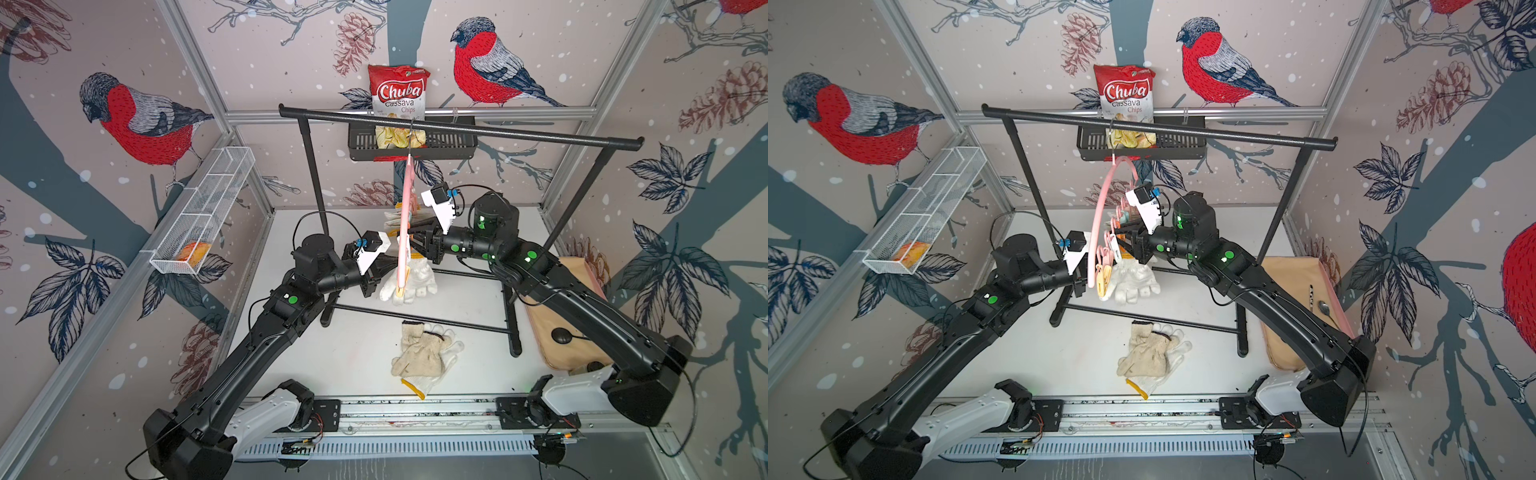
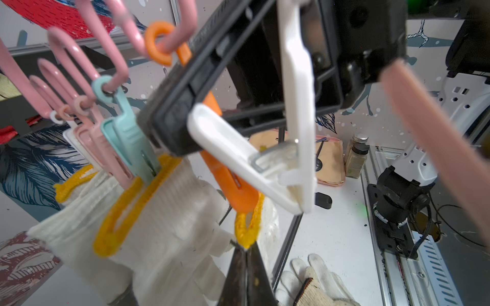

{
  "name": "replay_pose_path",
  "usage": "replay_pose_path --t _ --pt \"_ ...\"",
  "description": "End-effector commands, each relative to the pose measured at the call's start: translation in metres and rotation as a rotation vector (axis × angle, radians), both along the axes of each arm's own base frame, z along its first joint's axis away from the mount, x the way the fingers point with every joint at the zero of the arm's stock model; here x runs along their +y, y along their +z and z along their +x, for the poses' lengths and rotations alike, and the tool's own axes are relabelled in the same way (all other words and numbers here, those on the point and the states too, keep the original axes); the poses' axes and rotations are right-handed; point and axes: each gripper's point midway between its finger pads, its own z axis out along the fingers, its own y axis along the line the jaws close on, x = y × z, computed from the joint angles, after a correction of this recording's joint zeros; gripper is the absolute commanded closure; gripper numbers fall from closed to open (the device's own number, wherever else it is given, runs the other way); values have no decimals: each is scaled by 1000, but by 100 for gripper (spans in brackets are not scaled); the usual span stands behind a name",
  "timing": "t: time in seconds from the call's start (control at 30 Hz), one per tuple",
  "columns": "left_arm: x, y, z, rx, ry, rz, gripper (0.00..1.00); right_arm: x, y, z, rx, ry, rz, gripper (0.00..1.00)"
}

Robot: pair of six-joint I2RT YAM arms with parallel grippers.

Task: Clip the gloves onto a hanger to dry
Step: Clamp the glove onto the hanger.

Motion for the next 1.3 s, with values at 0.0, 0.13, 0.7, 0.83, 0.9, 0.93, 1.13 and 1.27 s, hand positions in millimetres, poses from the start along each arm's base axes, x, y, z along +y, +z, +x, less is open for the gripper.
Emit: replay_pose_path --t 0.0,0.13,0.7,0.83,0.9,0.93,1.13,1.27 --pt "0 19 2 -80 -6 -29 100 -1 15 -3 -43 16 41 75" --pt "1 21 3 -90 3 -30 100 -2 15 -4 -44 15 41 75" --pt "-1 18 11 -86 19 -10 100 -5 20 -5 -52 15 55 75" --pt "-1 19 11 -84 20 -15 100 -5 19 -5 -51 18 56 75" --pt "-1 20 12 -86 22 -17 100 -4 19 -5 -49 20 58 75" --pt "-1 20 11 -85 20 -17 100 -5 19 -5 -49 20 58 75" --pt "-1 22 11 -85 19 -18 100 -3 17 -5 -47 25 60 75" --pt "-2 26 12 -87 19 -19 100 -3 18 -5 -44 28 65 75"
